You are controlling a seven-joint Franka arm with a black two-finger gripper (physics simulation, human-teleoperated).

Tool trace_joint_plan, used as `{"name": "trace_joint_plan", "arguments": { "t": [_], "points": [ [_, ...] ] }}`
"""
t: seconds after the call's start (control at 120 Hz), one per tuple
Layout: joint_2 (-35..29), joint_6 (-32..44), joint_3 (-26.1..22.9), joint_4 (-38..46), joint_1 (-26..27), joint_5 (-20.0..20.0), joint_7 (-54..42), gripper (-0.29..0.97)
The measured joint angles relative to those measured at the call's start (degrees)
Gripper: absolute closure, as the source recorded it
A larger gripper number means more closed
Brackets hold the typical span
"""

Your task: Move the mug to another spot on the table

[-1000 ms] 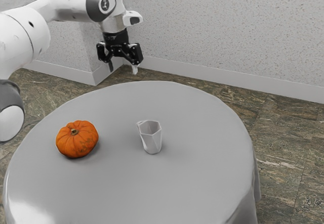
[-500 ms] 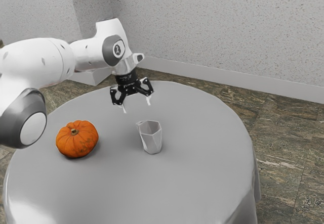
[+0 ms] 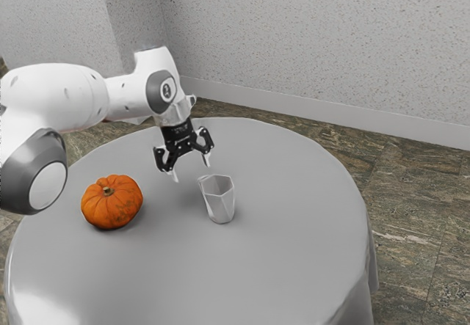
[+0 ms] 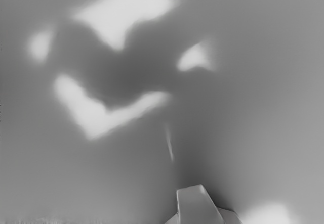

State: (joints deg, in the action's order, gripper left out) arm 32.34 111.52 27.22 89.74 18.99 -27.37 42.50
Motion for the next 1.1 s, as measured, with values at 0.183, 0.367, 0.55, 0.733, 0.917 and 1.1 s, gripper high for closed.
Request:
{"name": "trace_joint_plan", "arguments": {
  "t": [0.183,0.367,0.55,0.733,0.917,1.1],
  "points": [
    [2.1,1.3,-1.3,0.0,0.0,0.1,6.0,0.00],
    [2.3,2.6,-1.8,0.0,0.0,0.1,10.4,0.00],
    [2.3,3.1,-2.9,0.4,0.0,0.2,13.3,0.00],
    [2.3,3.4,-3.2,0.7,0.0,0.2,15.4,0.05],
    [2.3,3.8,-3.2,0.7,0.0,0.6,16.9,0.33],
    [2.3,4.1,-3.3,0.7,0.0,1.3,18.1,0.51]
  ]
}}
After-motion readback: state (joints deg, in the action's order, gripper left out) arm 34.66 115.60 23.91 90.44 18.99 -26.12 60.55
